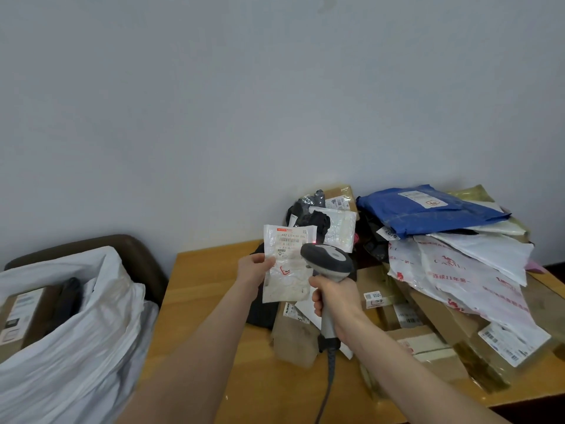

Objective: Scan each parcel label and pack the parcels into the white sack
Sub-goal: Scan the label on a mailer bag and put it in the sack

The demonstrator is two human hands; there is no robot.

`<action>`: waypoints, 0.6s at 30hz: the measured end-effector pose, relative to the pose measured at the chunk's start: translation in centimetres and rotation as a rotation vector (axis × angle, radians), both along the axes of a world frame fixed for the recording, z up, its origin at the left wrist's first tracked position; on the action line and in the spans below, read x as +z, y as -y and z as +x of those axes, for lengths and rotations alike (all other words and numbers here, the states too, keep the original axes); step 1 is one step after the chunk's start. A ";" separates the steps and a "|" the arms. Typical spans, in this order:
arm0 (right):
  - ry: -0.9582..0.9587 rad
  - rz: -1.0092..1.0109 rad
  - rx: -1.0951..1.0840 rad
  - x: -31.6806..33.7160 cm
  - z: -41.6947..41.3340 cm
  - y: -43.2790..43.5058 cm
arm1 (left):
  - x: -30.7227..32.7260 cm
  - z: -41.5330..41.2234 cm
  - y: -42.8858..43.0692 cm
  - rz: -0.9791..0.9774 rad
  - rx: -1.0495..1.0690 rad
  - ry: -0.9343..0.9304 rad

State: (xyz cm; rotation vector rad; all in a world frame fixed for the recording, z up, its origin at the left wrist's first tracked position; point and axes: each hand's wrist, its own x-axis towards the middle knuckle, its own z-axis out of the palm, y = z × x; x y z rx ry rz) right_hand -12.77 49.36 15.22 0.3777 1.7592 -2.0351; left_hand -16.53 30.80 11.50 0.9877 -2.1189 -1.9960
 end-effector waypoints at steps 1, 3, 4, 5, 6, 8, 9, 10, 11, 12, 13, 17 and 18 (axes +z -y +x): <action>-0.013 -0.007 0.015 0.0 0.1 0.2 | 0.2 0.4 0.2 -0.003 0.013 -0.002; -0.045 -0.016 0.055 -0.1 0.4 0.9 | 0.7 1.5 0.7 -0.021 0.043 -0.004; -0.054 -0.020 0.072 -0.1 0.5 1.4 | 0.9 2.0 1.2 -0.035 0.056 -0.007; -0.056 -0.027 0.088 -0.1 0.5 2.1 | 1.1 2.7 1.7 -0.046 0.071 -0.011; -0.052 -0.041 0.101 0.1 0.6 2.9 | 1.3 3.4 2.4 -0.054 0.089 -0.020; -0.043 -0.066 0.137 0.5 0.7 5.1 | 1.9 5.1 4.1 -0.071 0.113 -0.044; -0.045 -0.069 0.163 0.8 0.8 6.3 | 2.2 5.9 5.3 -0.080 0.126 -0.050; -0.048 -0.067 0.190 1.1 0.9 7.6 | 2.5 6.8 6.6 -0.086 0.143 -0.057; -0.053 -0.064 0.217 1.4 1.1 9.0 | 2.9 7.6 7.9 -0.086 0.170 -0.068; -0.057 -0.069 0.248 1.7 1.4 11.0 | 3.2 8.7 9.9 -0.093 0.210 -0.079; -0.062 -0.078 0.253 1.9 1.4 12.0 | 3.4 9.1 11.1 -0.103 0.230 -0.086; -0.069 -0.106 0.301 2.6 2.4 19.4 | 4.2 11.8 18.4 -0.191 0.328 -0.089; -0.067 -0.115 0.319 2.6 2.7 21.6 | 4.3 12.4 20.5 -0.207 0.353 -0.085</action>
